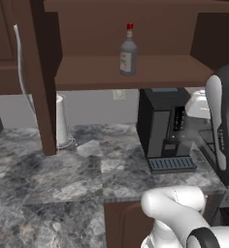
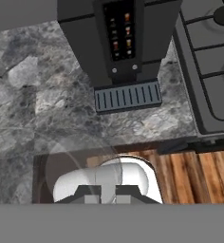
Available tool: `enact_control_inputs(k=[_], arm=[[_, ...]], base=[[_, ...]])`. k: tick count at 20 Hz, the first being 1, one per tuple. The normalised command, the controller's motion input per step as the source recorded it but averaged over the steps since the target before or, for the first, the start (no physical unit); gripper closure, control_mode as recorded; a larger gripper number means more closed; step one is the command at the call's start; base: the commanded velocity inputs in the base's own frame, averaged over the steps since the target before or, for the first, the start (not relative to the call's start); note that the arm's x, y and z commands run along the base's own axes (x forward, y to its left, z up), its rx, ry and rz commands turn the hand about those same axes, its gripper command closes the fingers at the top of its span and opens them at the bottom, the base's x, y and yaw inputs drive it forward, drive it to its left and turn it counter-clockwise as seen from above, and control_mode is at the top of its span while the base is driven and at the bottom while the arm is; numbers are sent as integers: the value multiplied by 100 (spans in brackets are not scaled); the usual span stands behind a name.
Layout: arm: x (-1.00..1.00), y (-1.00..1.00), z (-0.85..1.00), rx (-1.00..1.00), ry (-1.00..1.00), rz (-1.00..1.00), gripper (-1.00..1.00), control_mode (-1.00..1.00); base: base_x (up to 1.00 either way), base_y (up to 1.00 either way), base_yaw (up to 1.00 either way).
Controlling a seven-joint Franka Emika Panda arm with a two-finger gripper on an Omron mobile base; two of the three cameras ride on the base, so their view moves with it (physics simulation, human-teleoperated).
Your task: There is a bowl on the dining counter. Grab a lemon wedge from the fridge and place it in the bowl. Then get the liquor bottle and glass cup from the cabinet and place them next to the bowl.
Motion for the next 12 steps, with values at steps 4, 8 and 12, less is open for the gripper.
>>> enact_control_inputs(k=[4, 8, 12], arm=[[0, 0, 0, 0, 0, 0, 100, 100], [0, 0, 0, 0, 0, 0, 100, 100], [0, 0, 0, 0, 0, 0, 100, 100]], base=[[-49, -27, 9], [-100, 13, 14], [-100, 25, 21]])
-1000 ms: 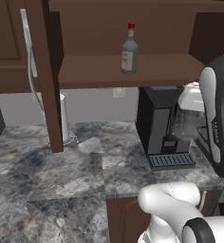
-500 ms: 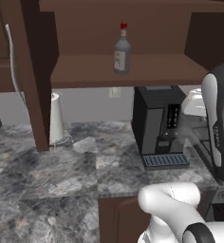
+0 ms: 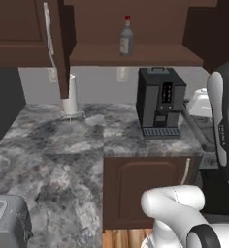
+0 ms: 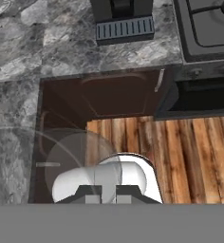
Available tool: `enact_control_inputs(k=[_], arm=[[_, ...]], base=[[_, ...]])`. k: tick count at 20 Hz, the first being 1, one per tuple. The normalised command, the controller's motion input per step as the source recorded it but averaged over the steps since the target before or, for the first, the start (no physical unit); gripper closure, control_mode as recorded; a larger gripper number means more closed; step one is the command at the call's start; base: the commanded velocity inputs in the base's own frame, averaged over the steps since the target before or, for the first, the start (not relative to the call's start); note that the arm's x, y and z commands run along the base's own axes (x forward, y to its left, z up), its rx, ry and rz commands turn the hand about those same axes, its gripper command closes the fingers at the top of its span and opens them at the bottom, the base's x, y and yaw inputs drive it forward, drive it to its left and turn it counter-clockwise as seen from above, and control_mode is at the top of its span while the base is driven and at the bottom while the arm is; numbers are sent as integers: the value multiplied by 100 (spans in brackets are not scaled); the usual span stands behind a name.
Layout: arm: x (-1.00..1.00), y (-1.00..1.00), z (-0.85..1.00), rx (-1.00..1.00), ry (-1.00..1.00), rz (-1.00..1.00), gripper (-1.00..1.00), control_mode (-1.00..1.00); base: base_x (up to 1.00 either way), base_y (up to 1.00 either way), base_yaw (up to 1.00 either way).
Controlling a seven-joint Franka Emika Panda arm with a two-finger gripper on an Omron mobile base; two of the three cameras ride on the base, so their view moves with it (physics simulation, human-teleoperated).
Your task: There is a bowl on the dining counter. Grab a lemon wedge from the fridge and place it in the bowl. Then get the liquor bottle and glass cup from the cabinet and place them next to the bowl.
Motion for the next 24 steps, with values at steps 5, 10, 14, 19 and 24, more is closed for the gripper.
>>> enact_control_inputs(k=[5, 10, 14, 19, 24], arm=[[0, 0, 0, 0, 0, 0, 100, 100], [0, 0, 0, 0, 0, 0, 100, 100], [0, 0, 0, 0, 0, 0, 100, 100], [0, 0, 0, 0, 0, 0, 100, 100], [0, 0, 0, 0, 0, 0, 100, 100]], base=[[-100, 13, 44], [-100, 12, 67], [-100, 14, 79], [-97, 31, 81], [-77, 66, 77]])
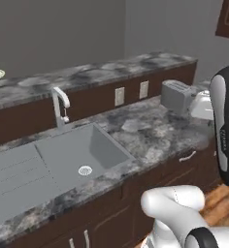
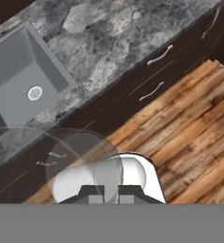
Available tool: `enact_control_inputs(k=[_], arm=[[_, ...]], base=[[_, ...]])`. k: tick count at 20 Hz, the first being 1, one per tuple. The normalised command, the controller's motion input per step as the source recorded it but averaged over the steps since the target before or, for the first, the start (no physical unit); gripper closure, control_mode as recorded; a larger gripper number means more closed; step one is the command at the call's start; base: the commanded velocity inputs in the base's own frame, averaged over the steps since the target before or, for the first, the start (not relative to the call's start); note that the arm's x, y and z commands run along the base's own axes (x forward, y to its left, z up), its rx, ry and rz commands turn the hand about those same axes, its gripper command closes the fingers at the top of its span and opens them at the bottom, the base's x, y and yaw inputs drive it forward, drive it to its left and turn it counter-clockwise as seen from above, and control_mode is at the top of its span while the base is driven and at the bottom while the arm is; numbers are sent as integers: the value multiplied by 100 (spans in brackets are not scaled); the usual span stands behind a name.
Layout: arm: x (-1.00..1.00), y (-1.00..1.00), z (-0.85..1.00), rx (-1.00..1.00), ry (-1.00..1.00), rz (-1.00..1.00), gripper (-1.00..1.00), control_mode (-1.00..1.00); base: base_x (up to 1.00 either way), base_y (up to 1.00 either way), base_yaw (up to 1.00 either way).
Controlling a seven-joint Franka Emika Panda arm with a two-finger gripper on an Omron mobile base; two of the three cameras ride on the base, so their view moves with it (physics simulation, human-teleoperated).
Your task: There is a bowl on the dining counter. Grab a lemon wedge from the fridge and place it in the bowl. Then get the liquor bottle and glass cup from the cabinet and place them next to the bowl.
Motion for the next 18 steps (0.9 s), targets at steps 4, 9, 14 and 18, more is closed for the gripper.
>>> enact_control_inputs(k=[4, 9, 14, 18], arm=[[0, 0, 0, 0, 0, 0, 100, 100], [0, 0, 0, 0, 0, 0, 100, 100], [0, 0, 0, 0, 0, 0, 100, 100], [0, 0, 0, 0, 0, 0, 100, 100]], base=[[-24, 99, 49], [-4, 100, 34], [0, 100, 28], [0, 100, 25]])
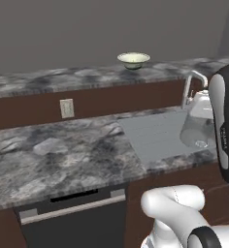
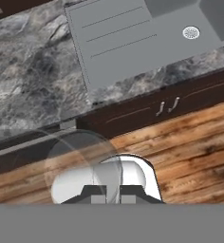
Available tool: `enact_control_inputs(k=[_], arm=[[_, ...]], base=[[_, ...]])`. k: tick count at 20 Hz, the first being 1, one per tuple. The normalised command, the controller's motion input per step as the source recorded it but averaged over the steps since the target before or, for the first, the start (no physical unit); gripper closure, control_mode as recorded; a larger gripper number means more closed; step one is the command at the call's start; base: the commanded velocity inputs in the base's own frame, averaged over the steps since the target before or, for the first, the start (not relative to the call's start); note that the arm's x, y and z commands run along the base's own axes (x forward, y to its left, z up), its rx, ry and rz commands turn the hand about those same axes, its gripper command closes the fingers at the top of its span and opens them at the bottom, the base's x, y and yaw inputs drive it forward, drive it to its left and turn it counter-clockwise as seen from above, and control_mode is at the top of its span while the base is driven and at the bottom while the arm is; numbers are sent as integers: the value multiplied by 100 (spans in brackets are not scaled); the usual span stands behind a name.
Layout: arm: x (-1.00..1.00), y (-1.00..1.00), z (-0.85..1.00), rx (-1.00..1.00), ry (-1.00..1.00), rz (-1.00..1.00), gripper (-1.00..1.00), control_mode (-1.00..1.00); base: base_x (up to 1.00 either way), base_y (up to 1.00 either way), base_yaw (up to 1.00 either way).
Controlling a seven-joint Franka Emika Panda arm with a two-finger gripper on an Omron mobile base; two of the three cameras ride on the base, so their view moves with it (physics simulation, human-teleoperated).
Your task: There is a bowl on the dining counter. Grab a lemon wedge from the fridge and place it in the bowl. Then get the liquor bottle and glass cup from the cabinet and place them next to the bowl.
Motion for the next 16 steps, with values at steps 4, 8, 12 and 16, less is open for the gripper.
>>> enact_control_inputs(k=[4, 8, 12, 16], arm=[[0, 0, 0, 0, 0, 0, 100, 100], [0, 0, 0, 0, 0, 0, 100, 100], [0, 0, 0, 0, 0, 0, 100, 100], [0, 0, 0, 0, 0, 0, 100, 100]], base=[[0, 100, 25], [0, 100, 25], [0, 100, 24], [0, 100, 20]])
